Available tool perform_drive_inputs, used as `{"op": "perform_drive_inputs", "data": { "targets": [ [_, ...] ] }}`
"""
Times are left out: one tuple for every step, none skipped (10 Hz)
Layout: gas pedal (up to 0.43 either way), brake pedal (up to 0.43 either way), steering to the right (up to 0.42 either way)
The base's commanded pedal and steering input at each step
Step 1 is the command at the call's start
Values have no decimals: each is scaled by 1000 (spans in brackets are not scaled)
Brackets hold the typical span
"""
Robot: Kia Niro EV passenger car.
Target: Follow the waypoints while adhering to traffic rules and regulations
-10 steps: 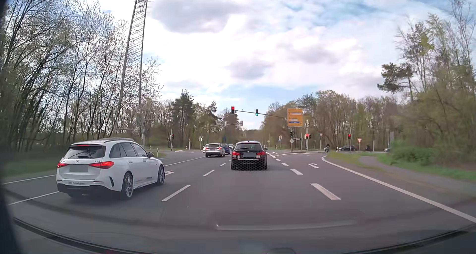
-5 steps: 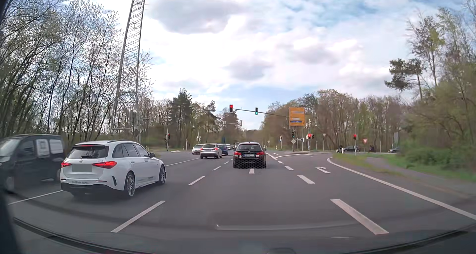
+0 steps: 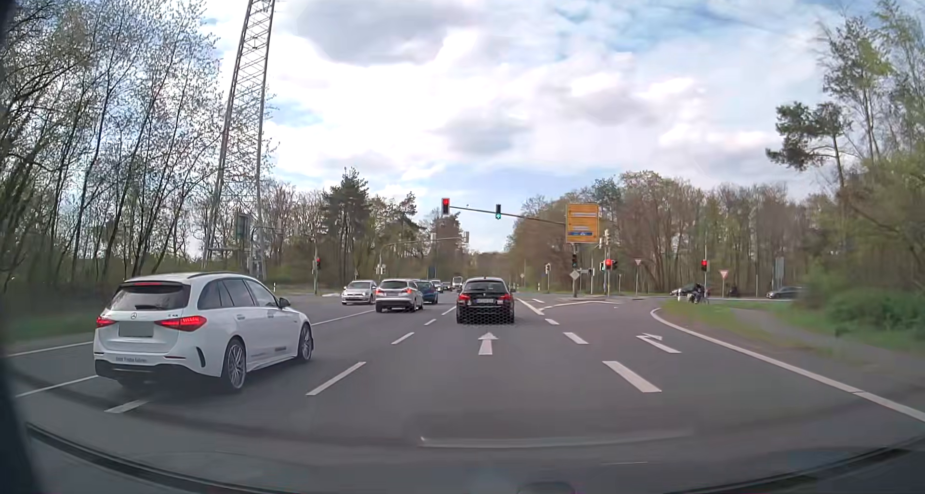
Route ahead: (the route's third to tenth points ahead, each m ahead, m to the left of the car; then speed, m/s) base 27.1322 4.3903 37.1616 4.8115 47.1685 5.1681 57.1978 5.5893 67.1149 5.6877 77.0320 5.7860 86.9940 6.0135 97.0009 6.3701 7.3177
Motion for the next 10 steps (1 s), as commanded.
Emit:
{"op": "perform_drive_inputs", "data": {
  "targets": [
    [370,0,1],
    [370,0,1],
    [370,0,1],
    [370,0,1],
    [370,0,1],
    [370,0,1],
    [370,0,1],
    [370,0,1],
    [370,0,0],
    [370,0,-3]
  ]
}}
